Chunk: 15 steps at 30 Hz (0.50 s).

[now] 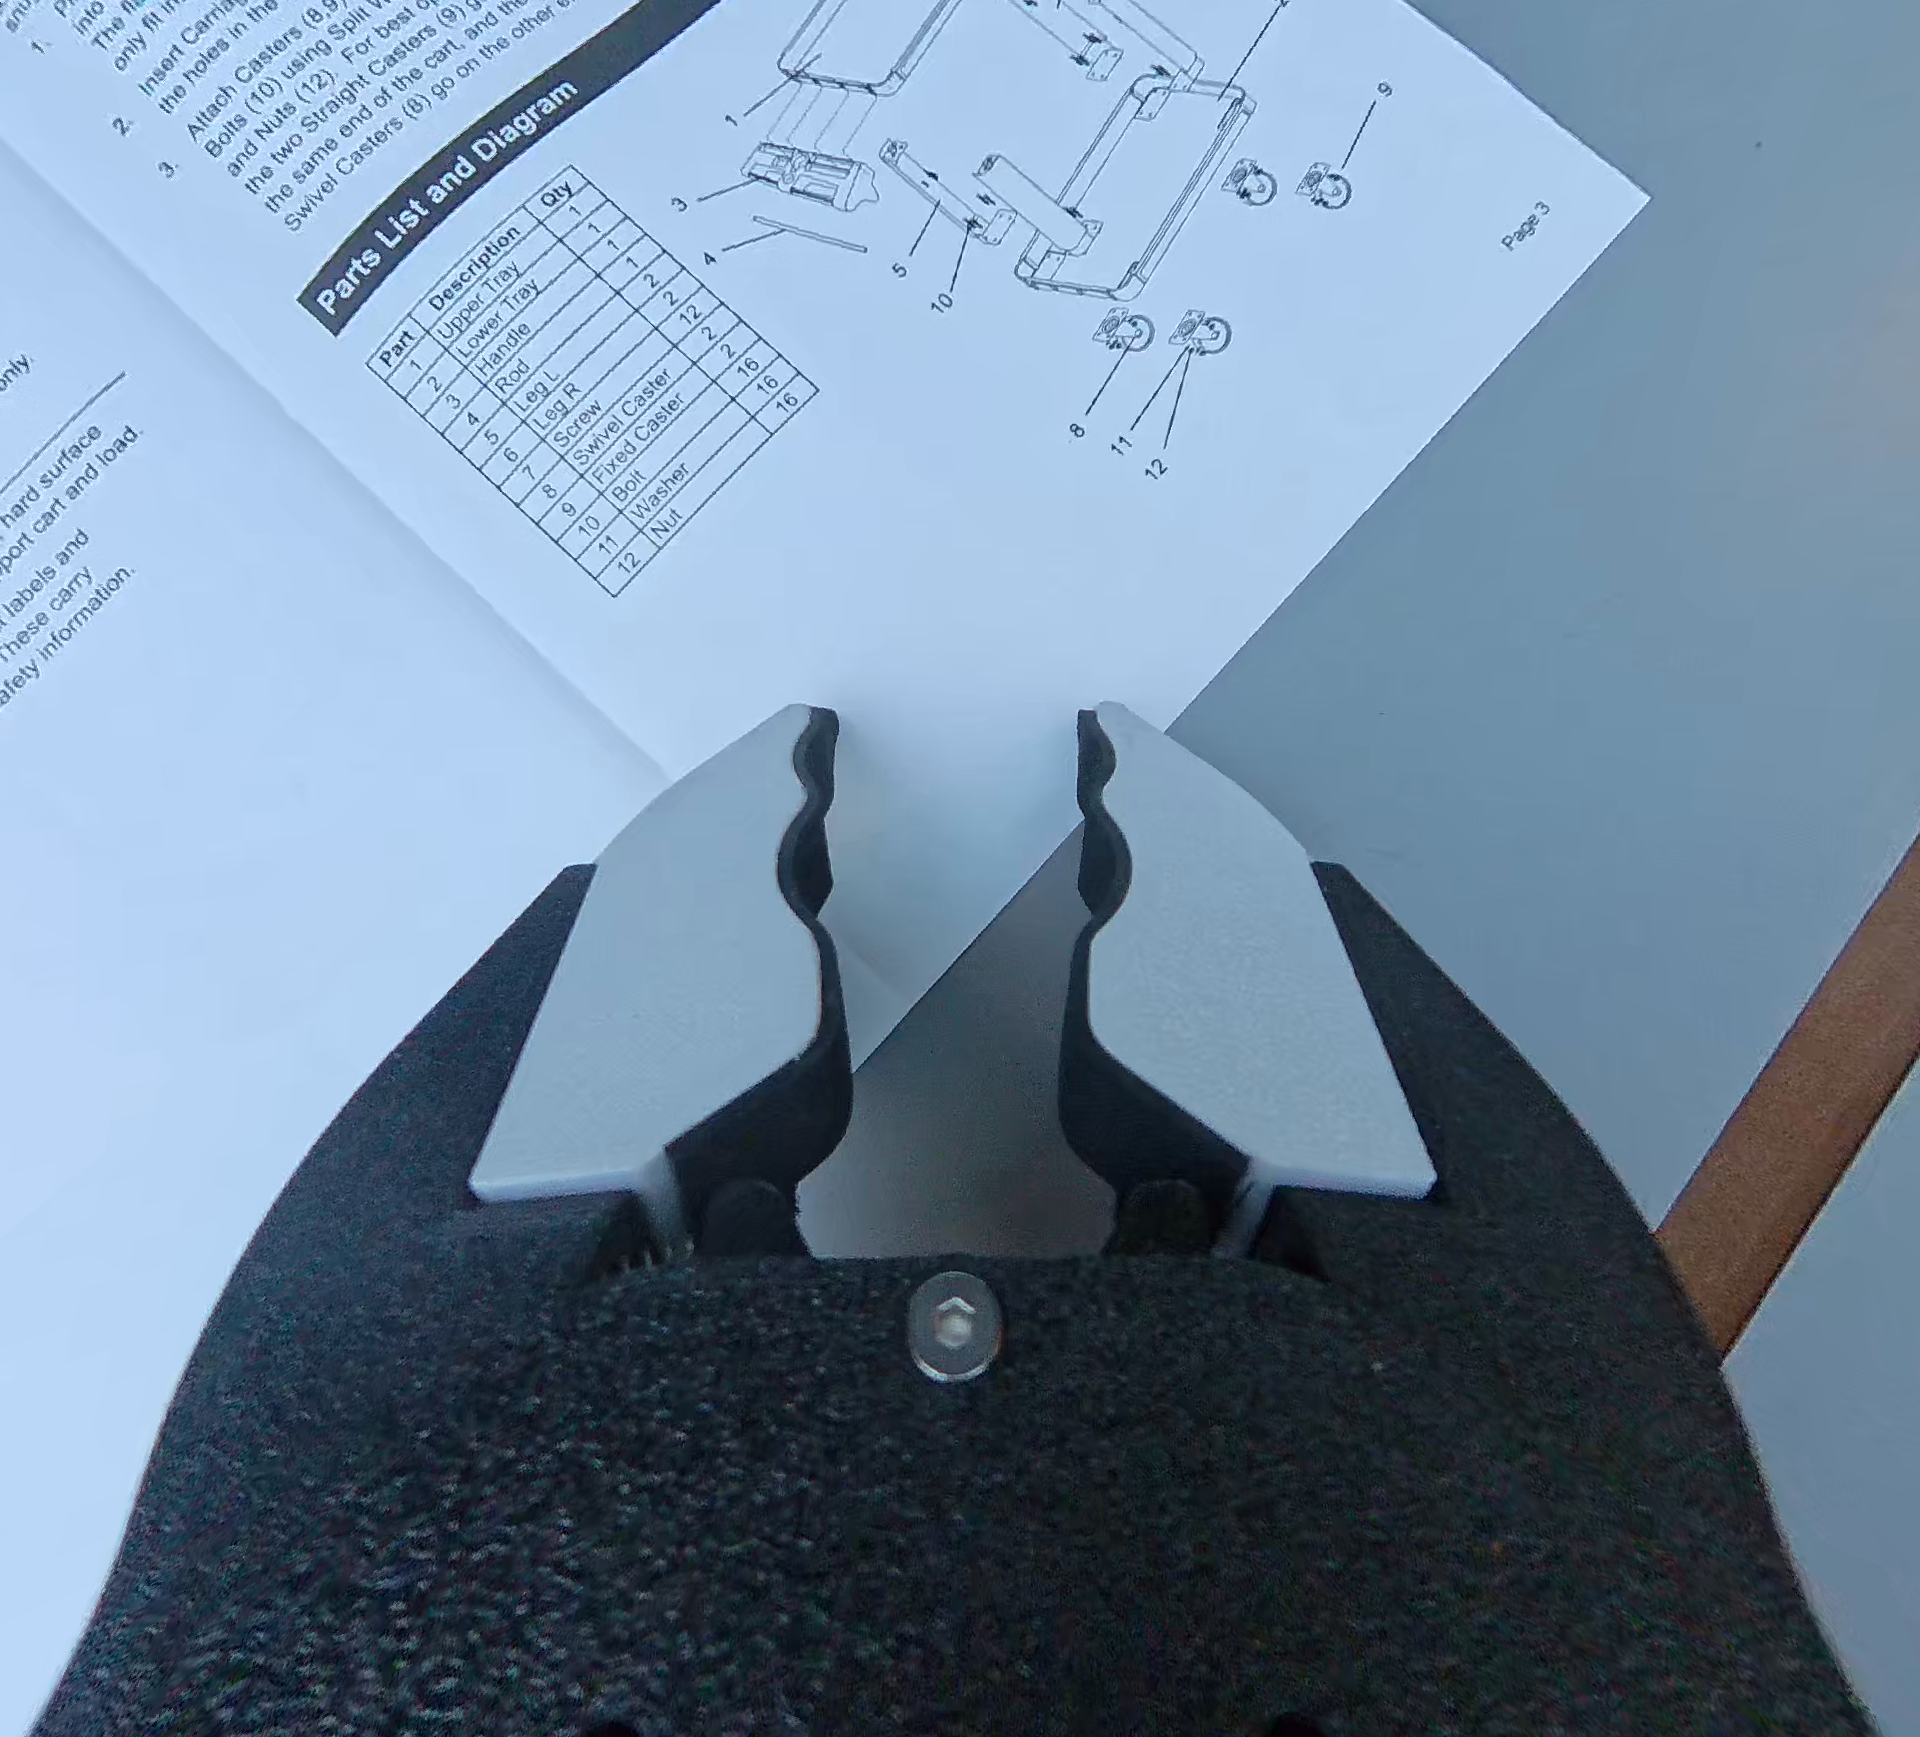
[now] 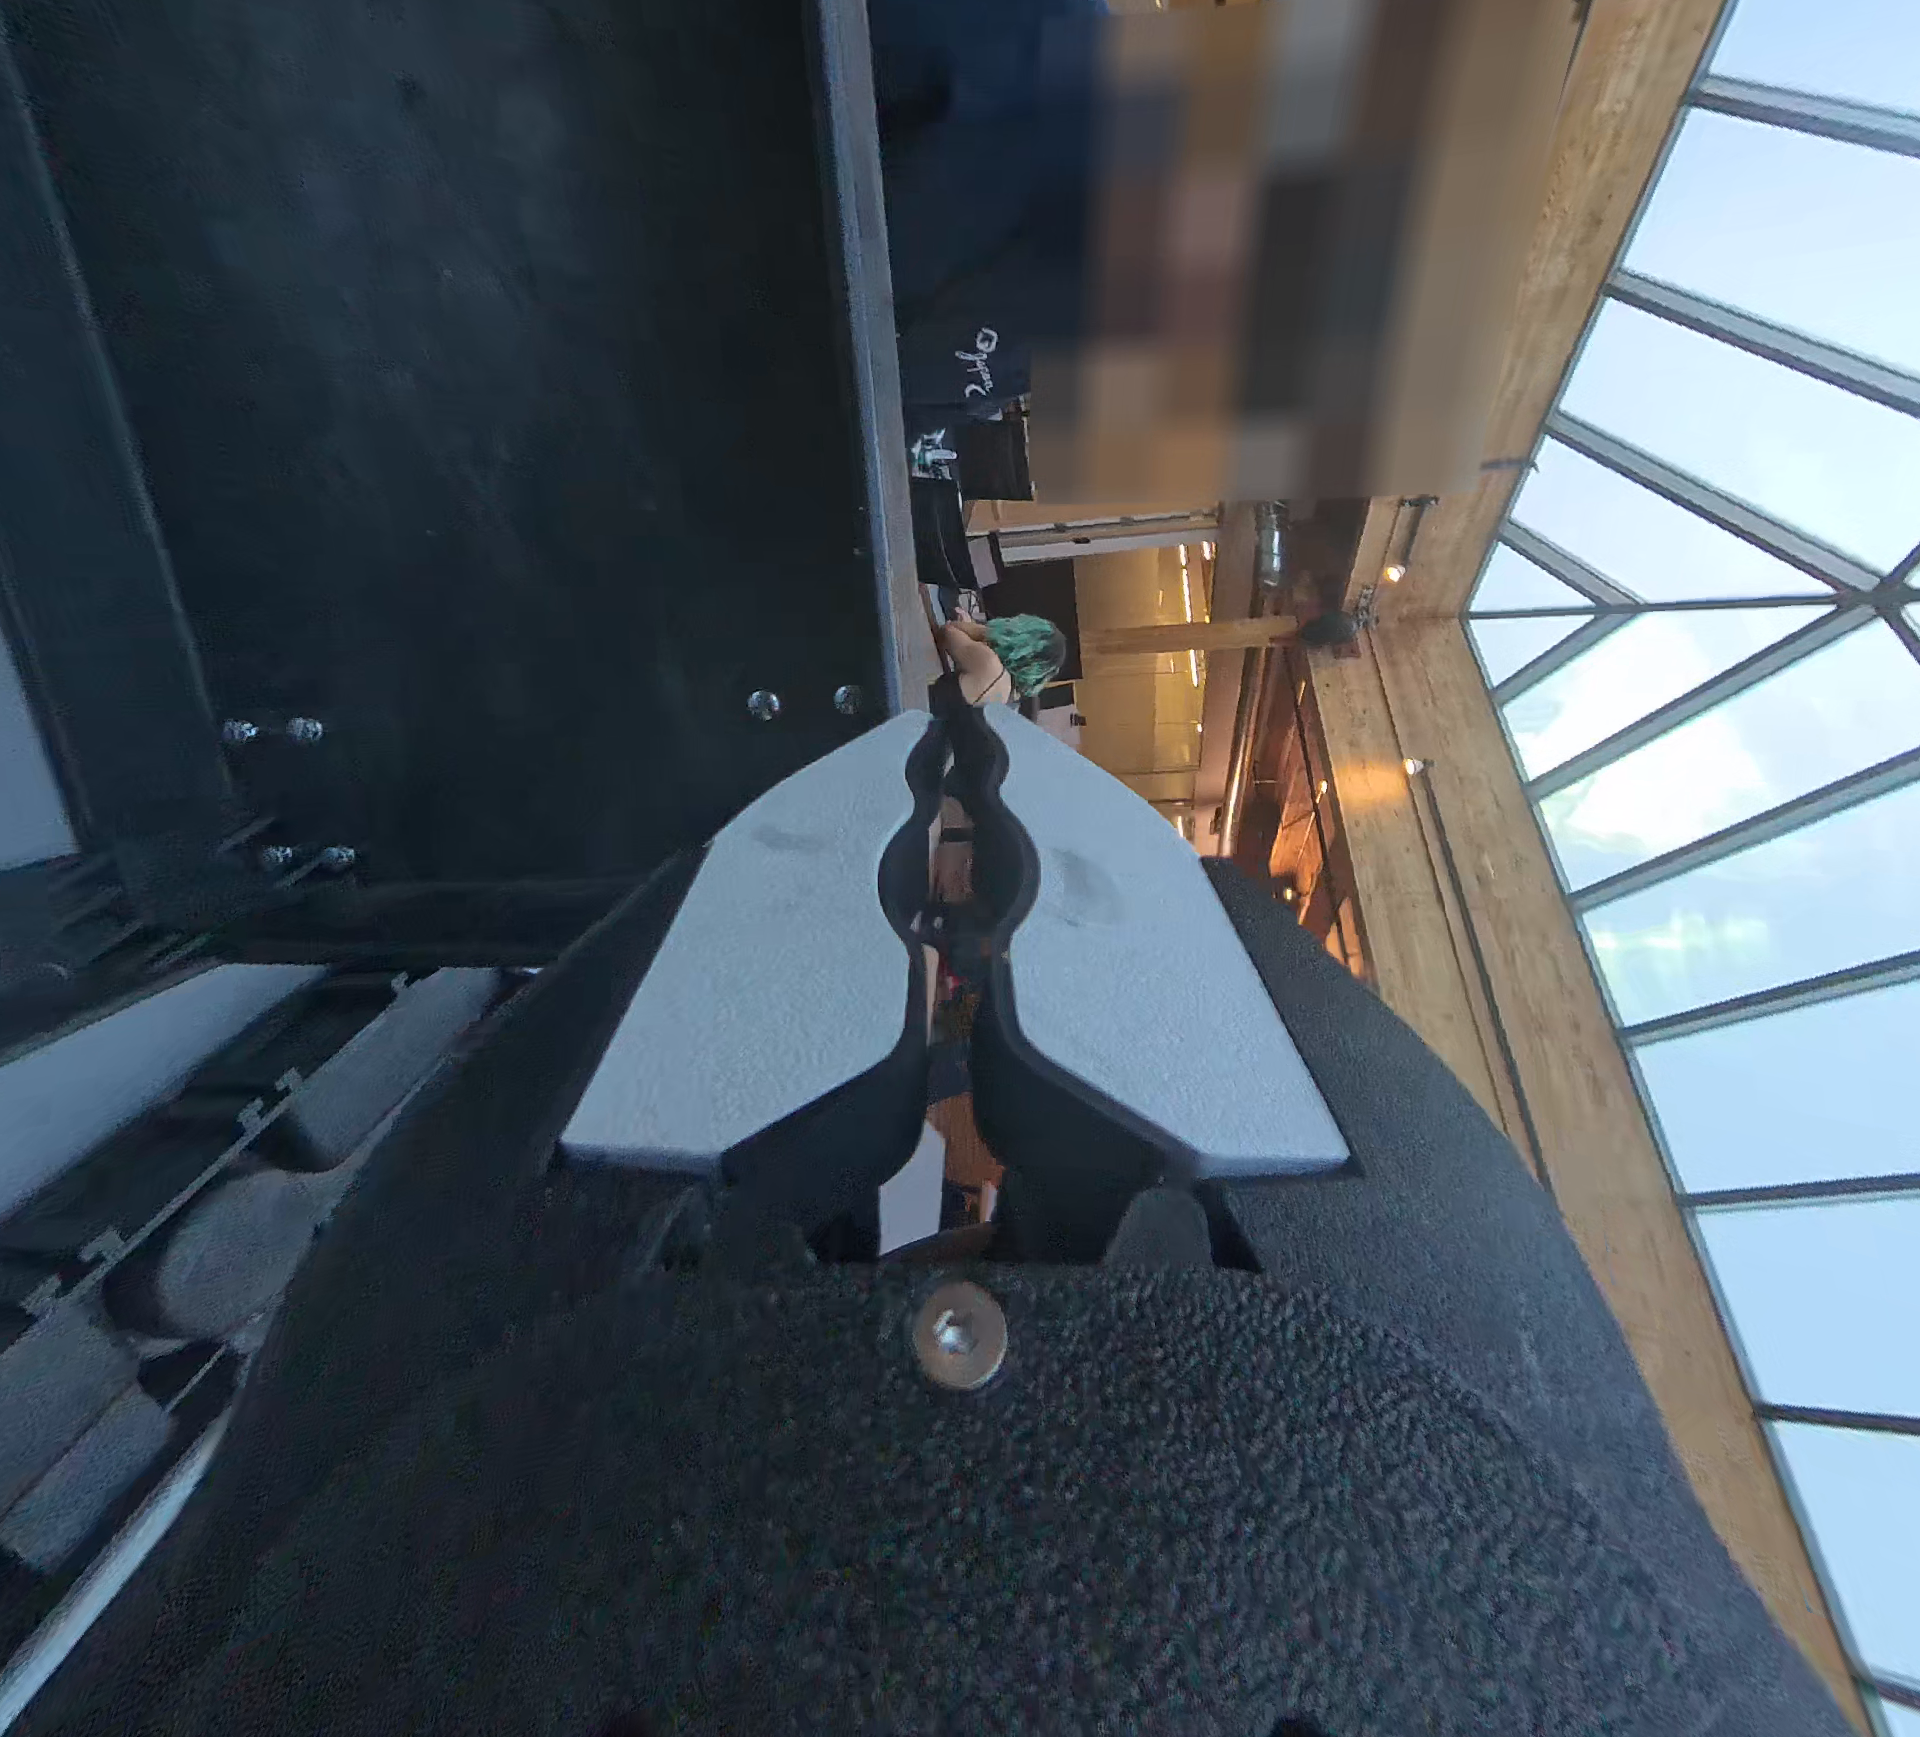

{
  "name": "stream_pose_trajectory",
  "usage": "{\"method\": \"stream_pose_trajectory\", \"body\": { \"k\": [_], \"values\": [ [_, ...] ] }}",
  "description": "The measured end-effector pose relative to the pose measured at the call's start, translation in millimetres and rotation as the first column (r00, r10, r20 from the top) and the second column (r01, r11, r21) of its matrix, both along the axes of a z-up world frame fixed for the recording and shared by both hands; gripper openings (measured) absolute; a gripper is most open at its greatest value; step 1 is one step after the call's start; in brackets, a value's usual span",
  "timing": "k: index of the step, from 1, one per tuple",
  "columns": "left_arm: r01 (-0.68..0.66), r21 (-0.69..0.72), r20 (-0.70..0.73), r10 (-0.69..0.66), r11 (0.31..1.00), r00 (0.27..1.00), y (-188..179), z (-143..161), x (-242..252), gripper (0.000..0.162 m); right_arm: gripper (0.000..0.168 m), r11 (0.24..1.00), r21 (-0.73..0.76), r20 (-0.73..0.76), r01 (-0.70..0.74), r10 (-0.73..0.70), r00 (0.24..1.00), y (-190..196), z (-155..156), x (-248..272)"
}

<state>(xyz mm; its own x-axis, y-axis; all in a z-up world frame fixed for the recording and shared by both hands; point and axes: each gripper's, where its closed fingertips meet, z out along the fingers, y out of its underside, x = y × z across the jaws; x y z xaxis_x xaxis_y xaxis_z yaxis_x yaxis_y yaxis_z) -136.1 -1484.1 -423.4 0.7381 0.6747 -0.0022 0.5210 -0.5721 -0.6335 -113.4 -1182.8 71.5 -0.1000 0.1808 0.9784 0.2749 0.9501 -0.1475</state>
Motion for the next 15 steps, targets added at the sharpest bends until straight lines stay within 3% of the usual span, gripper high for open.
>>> {"method": "stream_pose_trajectory", "body": {
  "k": [4,13,15],
  "values": [
    [-0.003,0.006,-0.006,0.003,1.0,1.0,0.1,-0.1,0.1,0.046,0.004,0.998,-0.059,-0.014,0.033,-0.034,0.999,12.7,-18.0,-16.1],
    [0.009,-0.034,0.02,-0.008,0.999,1.0,-0.7,-0.1,2.9,0.046,0.005,0.999,0.032,0.102,0.016,-0.019,0.995,3.3,-56.1,-16.2],
    [0.03,-0.01,-0.003,-0.03,0.999,1.0,4.6,11.2,11.0,0.046,0.005,1.0,0.007,0.109,0.017,-0.018,0.994,3.5,-57.8,-15.1]
  ]
}}
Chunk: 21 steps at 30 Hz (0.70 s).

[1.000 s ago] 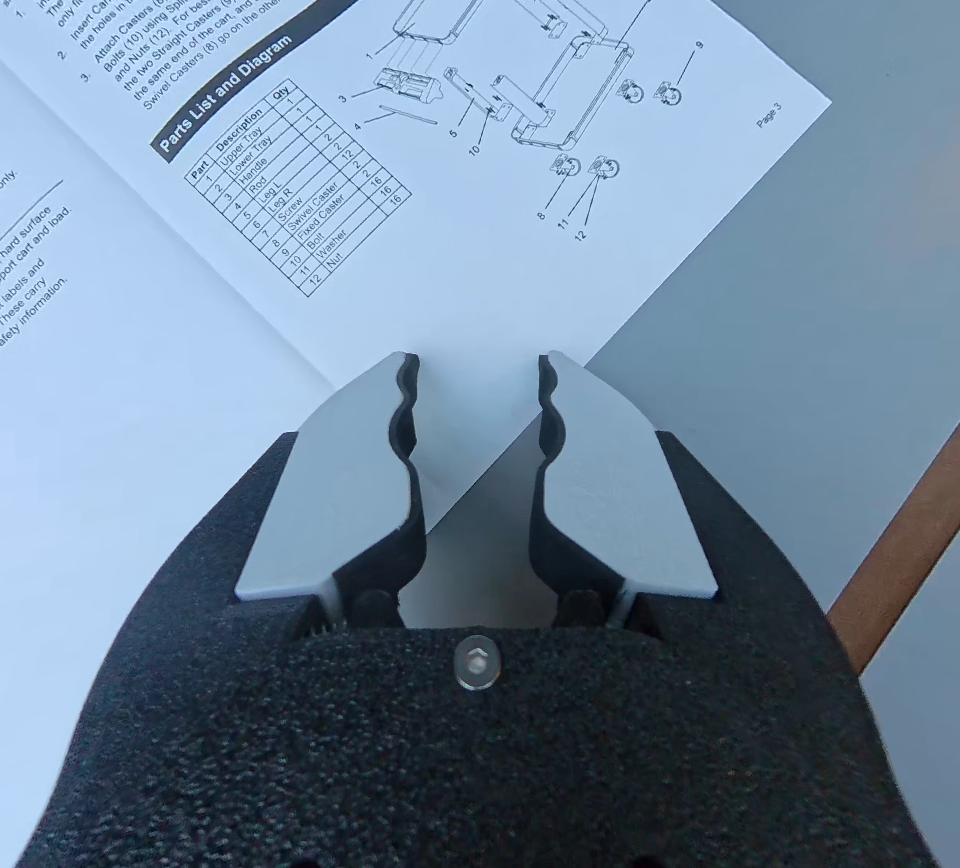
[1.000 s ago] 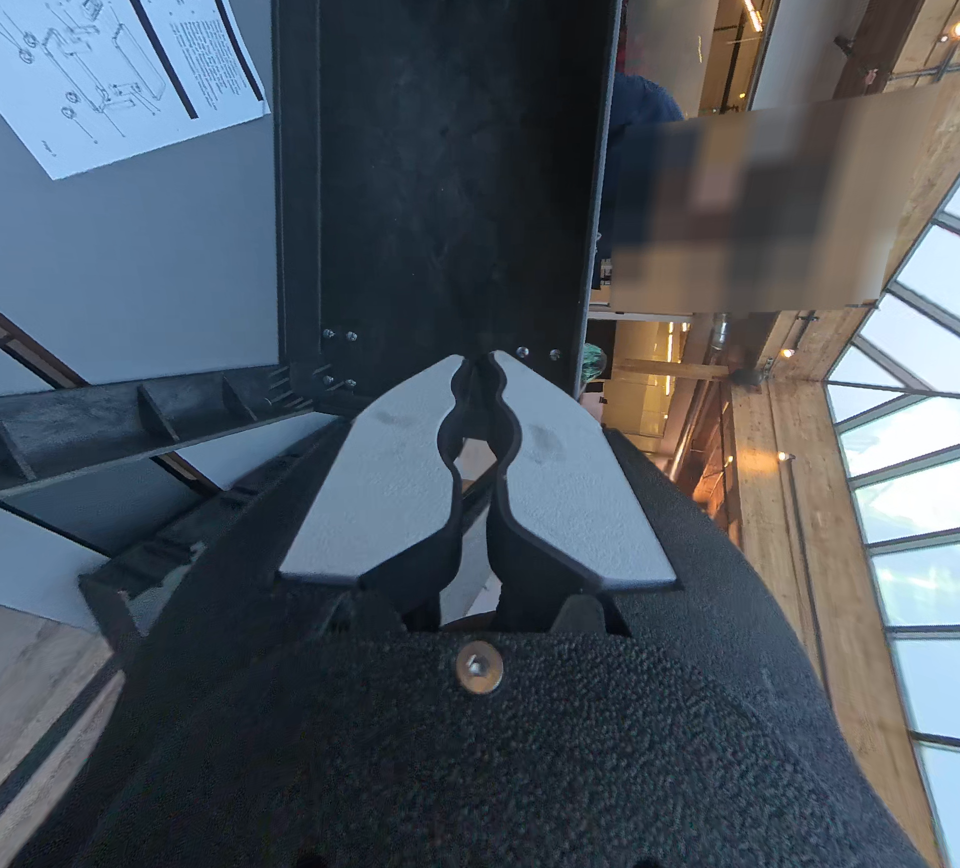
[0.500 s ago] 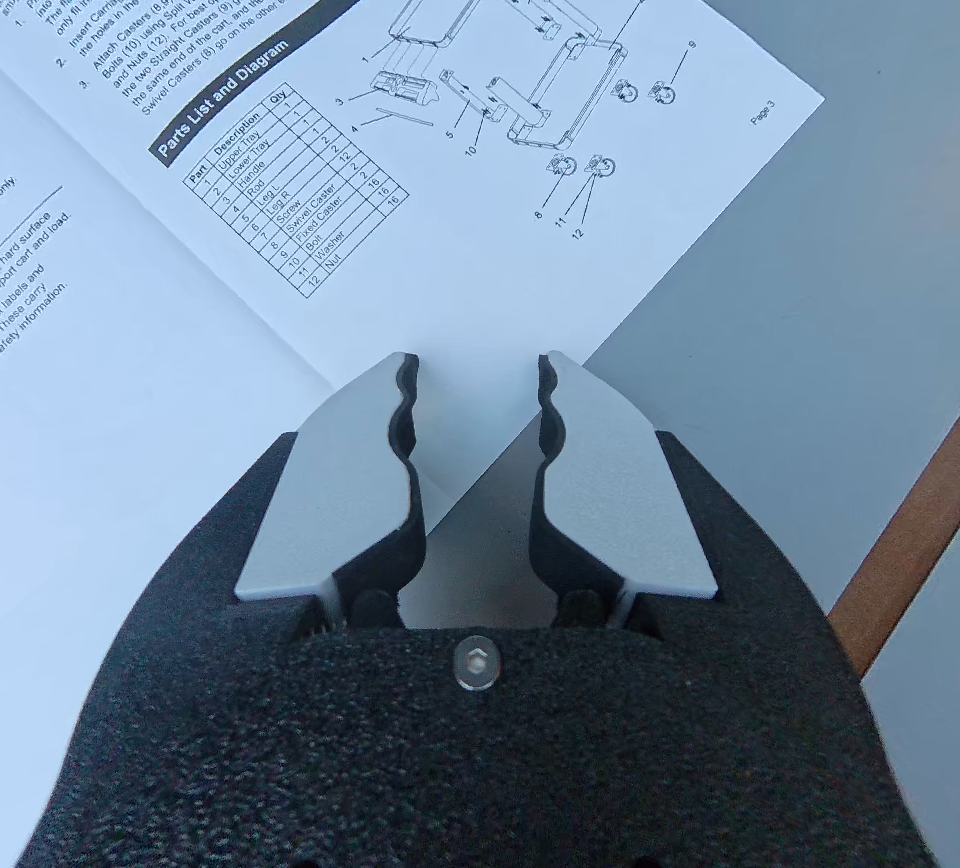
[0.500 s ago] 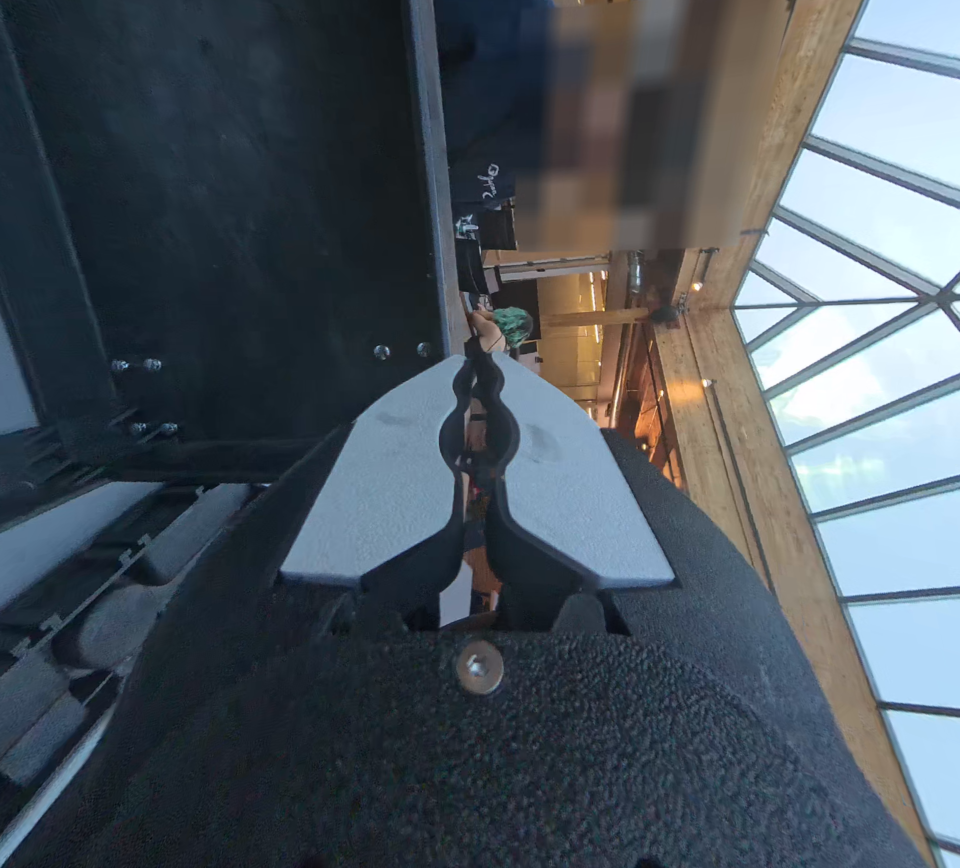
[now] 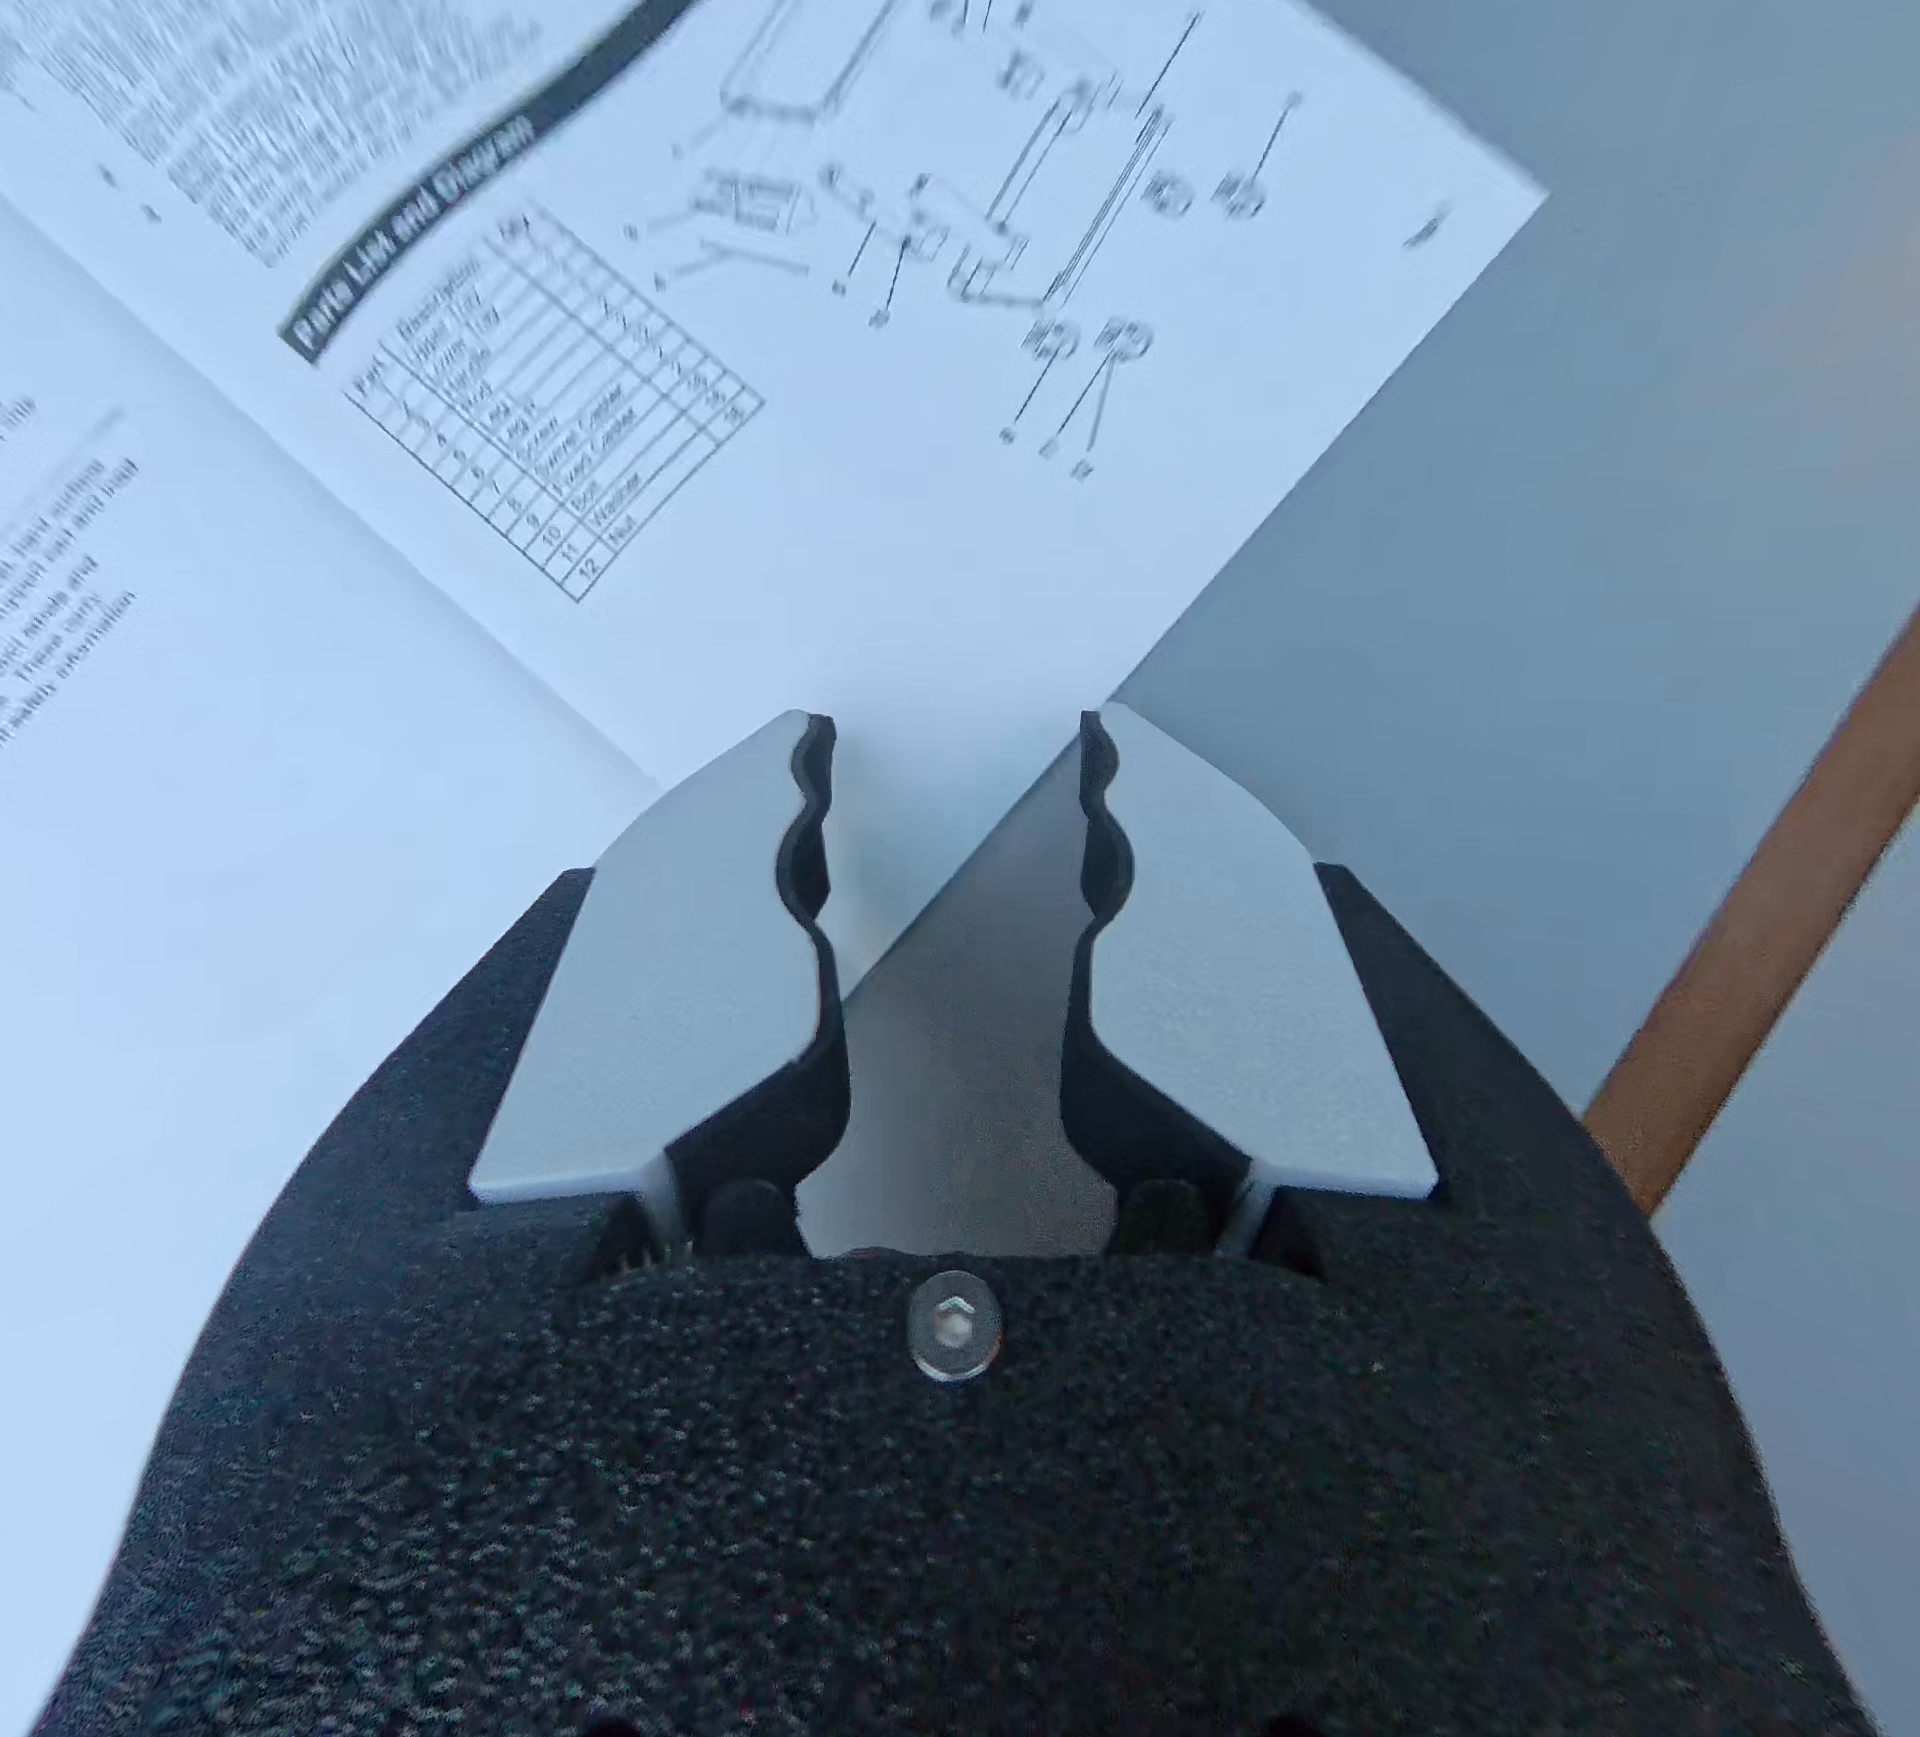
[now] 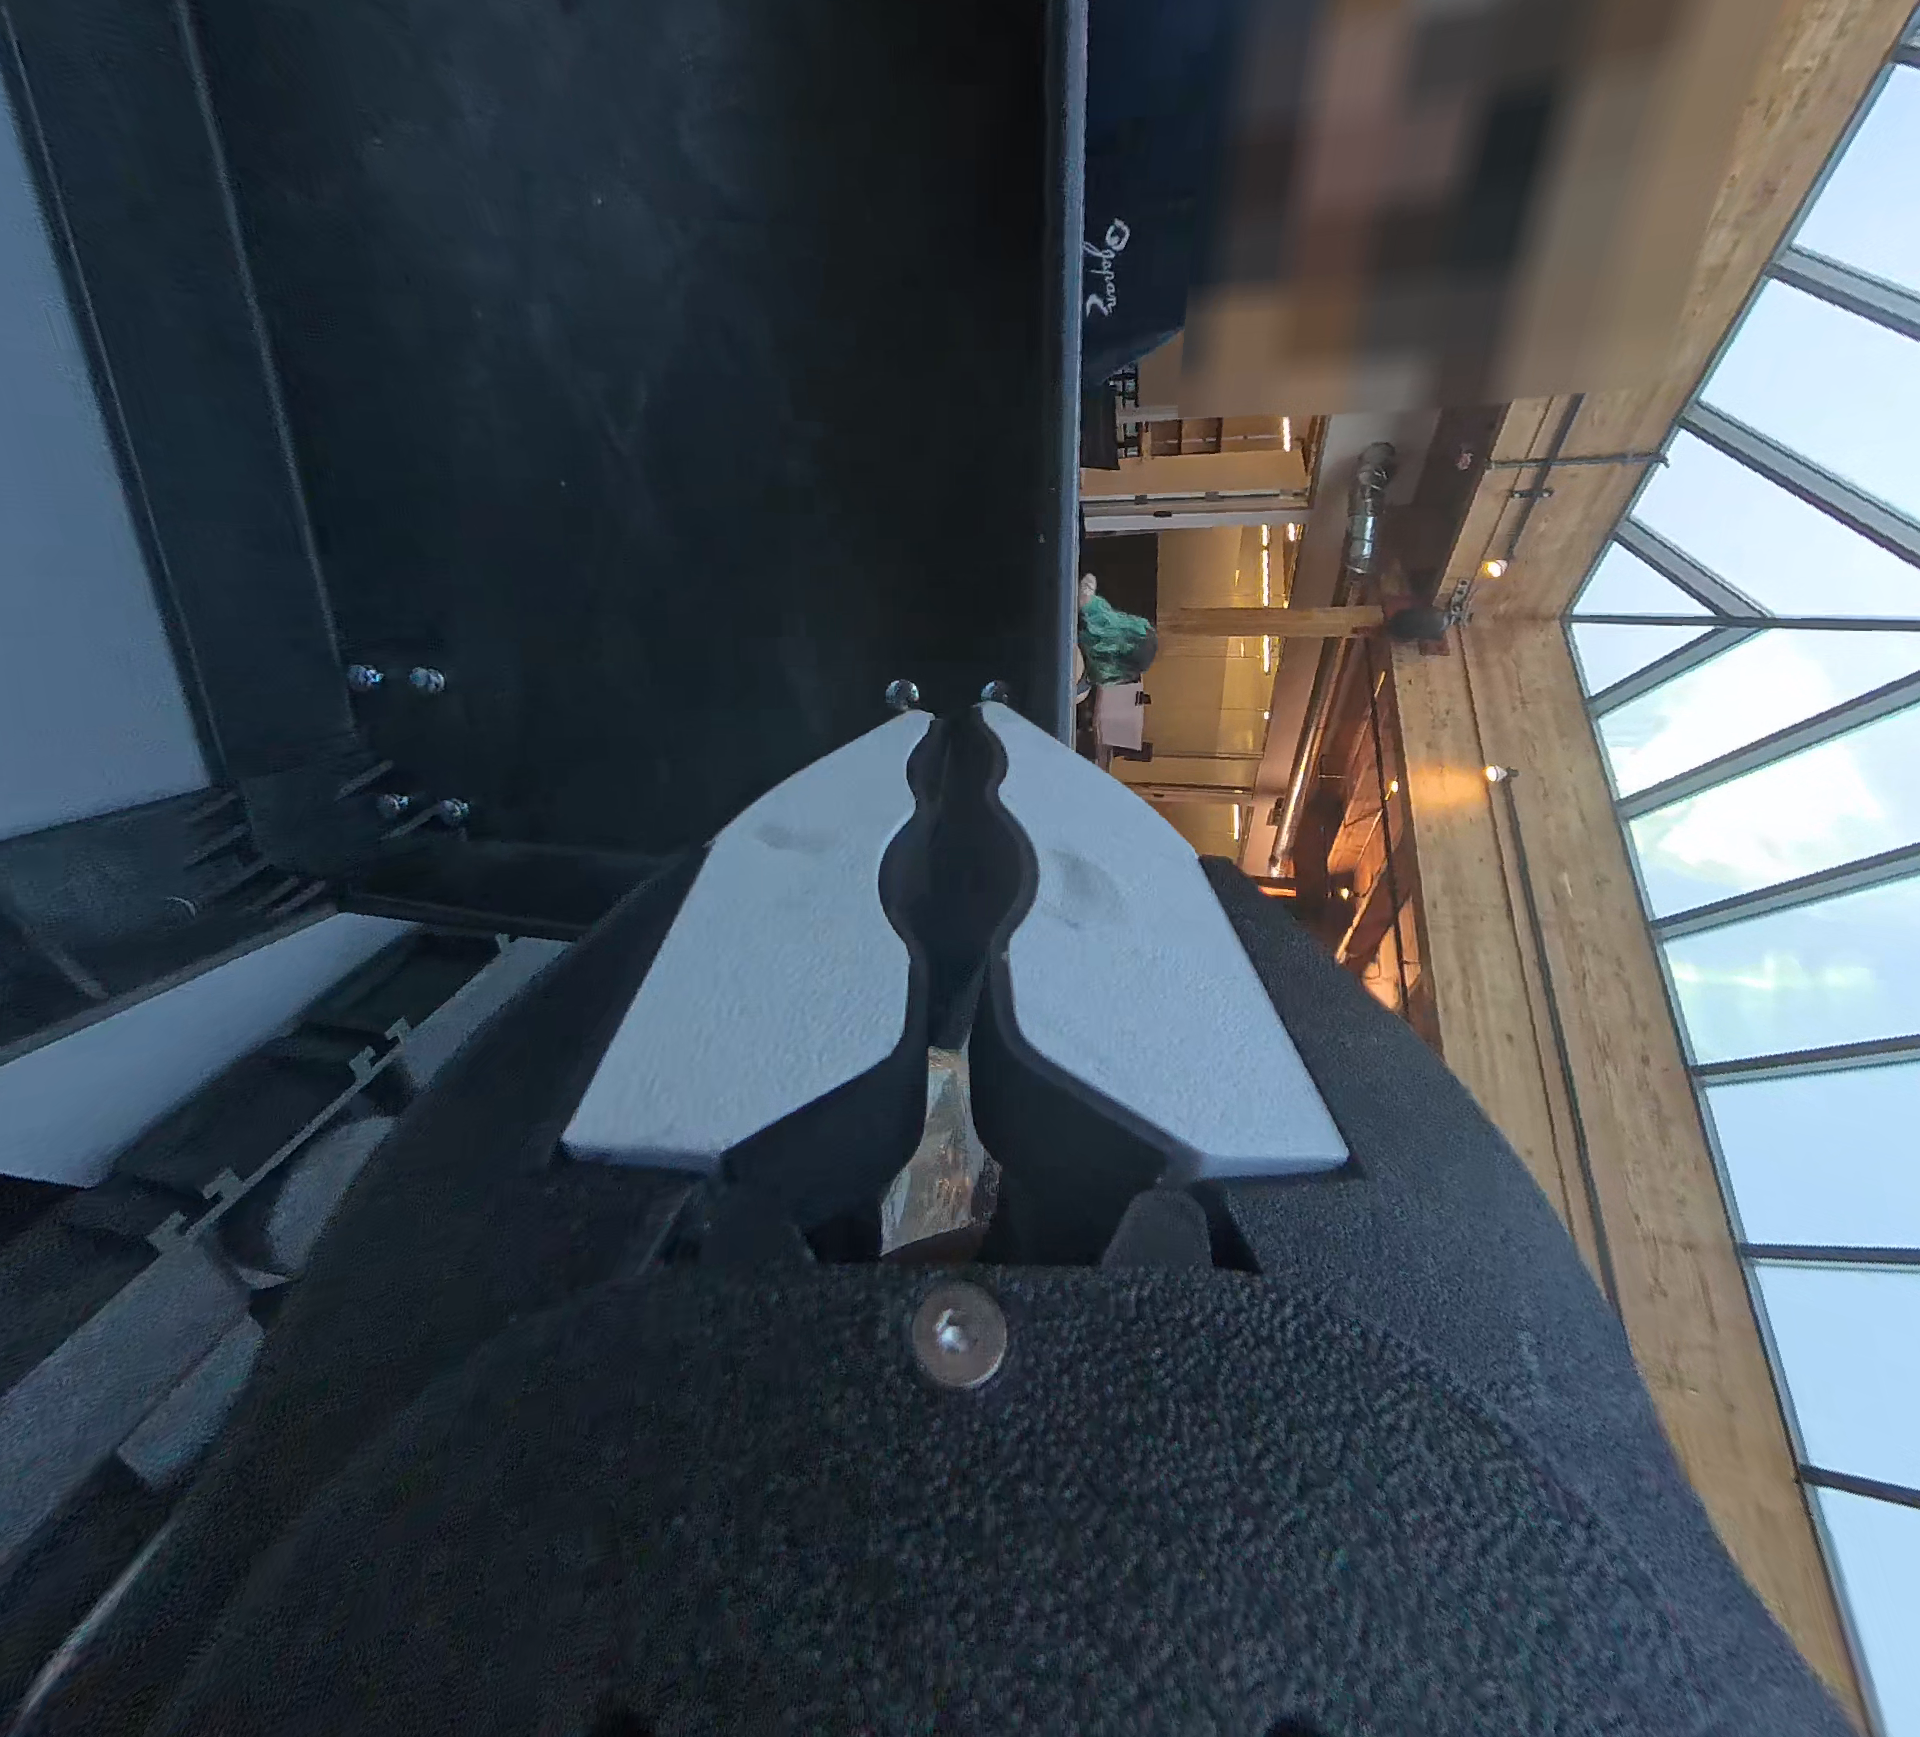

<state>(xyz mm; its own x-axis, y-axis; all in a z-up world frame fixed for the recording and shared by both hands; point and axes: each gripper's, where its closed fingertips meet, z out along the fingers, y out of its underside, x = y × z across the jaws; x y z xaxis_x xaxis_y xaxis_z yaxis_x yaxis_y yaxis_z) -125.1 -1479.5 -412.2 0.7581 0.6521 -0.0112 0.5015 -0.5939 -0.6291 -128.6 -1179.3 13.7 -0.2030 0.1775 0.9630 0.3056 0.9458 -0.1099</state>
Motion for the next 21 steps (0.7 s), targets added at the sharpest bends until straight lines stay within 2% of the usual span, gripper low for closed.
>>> {"method": "stream_pose_trajectory", "body": {
  "k": [5,12,15,21],
  "values": [
    [0.059,0.136,-0.075,-0.049,0.989,0.996,27.2,28.3,47.9,0.047,0.005,0.999,-0.052,-0.012,-0.004,0.003,1.0,0.1,2.0,-0.2],
    [0.124,0.349,-0.177,-0.064,0.929,0.982,65.0,33.0,110.4,0.045,0.005,0.999,-0.049,-0.012,-0.005,0.004,1.0,-0.4,1.0,-0.7],
    [0.149,0.324,-0.233,-0.074,0.934,0.97,66.9,31.3,114.8,0.041,0.005,0.999,-0.046,-0.01,-0.002,0.001,1.0,0.1,0.6,-0.8],
    [0.113,0.326,-0.105,-0.082,0.939,0.991,67.9,18.8,110.5,0.041,0.005,0.999,-0.041,-0.007,-0.002,0.002,1.0,-0.2,-0.7,-0.4]
  ]
}}
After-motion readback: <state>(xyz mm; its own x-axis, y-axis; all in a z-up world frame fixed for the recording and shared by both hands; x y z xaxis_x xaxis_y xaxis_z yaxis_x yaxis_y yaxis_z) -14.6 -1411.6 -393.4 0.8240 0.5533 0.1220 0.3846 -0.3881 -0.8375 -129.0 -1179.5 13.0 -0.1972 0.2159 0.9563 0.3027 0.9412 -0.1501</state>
